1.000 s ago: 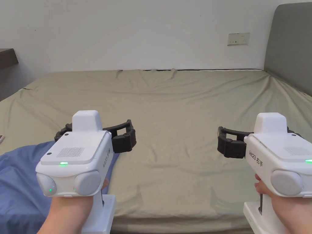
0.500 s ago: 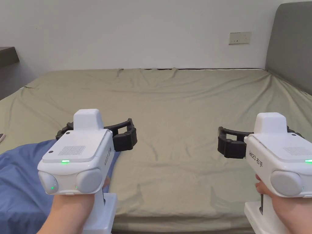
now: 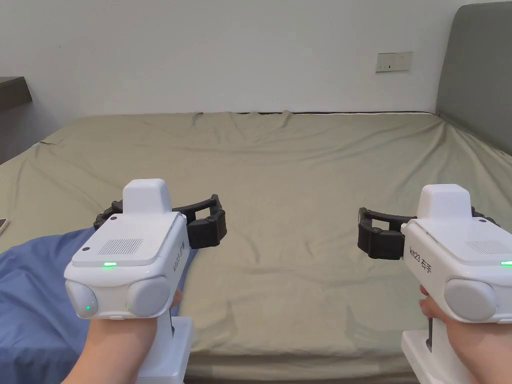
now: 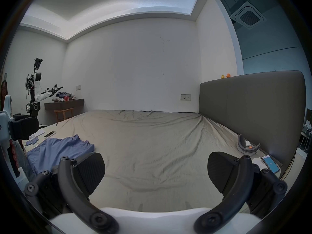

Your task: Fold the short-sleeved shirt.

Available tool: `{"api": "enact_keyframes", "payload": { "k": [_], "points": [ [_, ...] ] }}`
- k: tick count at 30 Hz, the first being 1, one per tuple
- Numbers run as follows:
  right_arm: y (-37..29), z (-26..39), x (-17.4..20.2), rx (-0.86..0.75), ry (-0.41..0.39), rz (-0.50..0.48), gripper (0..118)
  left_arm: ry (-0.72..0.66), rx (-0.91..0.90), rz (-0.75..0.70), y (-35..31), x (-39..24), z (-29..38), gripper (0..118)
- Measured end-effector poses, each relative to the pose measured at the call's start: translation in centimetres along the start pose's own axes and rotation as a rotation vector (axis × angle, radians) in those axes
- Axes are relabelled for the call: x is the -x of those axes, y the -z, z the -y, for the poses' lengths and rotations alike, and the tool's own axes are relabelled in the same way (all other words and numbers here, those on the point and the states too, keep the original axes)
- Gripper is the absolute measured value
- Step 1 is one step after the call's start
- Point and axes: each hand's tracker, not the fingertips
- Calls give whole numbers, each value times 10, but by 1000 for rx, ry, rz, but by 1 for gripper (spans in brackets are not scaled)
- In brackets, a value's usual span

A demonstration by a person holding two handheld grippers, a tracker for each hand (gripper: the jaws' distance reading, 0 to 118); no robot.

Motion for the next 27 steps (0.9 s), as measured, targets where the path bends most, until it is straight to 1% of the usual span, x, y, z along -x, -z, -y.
{"api": "enact_keyframes", "payload": {
  "k": [3,4,5,6,7,8,9,10,11,12,13,14,19,22,25,27],
  "points": [
    [0,-2,0,8,0,-9,116,-1,2,3,0,0,0,115],
    [0,-4,-1,19,8,-26,109,-2,3,8,-1,1,-1,110],
    [-2,-7,-2,28,28,-50,94,-9,3,28,-2,1,-3,94],
    [-4,-9,-1,6,22,-48,53,-15,-4,42,-3,2,-6,46],
    [-5,-10,1,6,18,-39,15,-9,-5,32,-3,1,-8,3],
    [-5,-11,3,2,5,-2,0,21,-7,-14,-4,0,-8,0],
    [-8,-12,4,-35,-15,43,0,16,-23,-28,-4,-2,-6,0],
    [-10,-14,4,-114,-81,37,0,14,-19,-4,-3,-2,-7,0],
    [-9,-13,2,9,42,-30,0,30,2,23,0,-2,-8,0],
    [-8,-13,0,48,81,-23,0,29,0,20,0,-1,-6,0],
    [-9,-14,1,-19,22,-25,0,29,0,14,0,-2,-4,0],
    [-9,-13,1,-4,30,-21,0,28,5,10,1,-2,-4,0],
    [-1,-13,10,10,16,-48,0,15,15,-15,-1,9,-4,0],
    [7,-15,25,5,16,-103,0,12,11,-68,-12,27,-5,0],
    [20,-19,53,6,-4,-208,0,-10,16,-150,-31,54,-3,0],
    [25,-24,79,-14,-27,-282,0,-23,17,-213,-44,75,-3,0]
  ]
}}
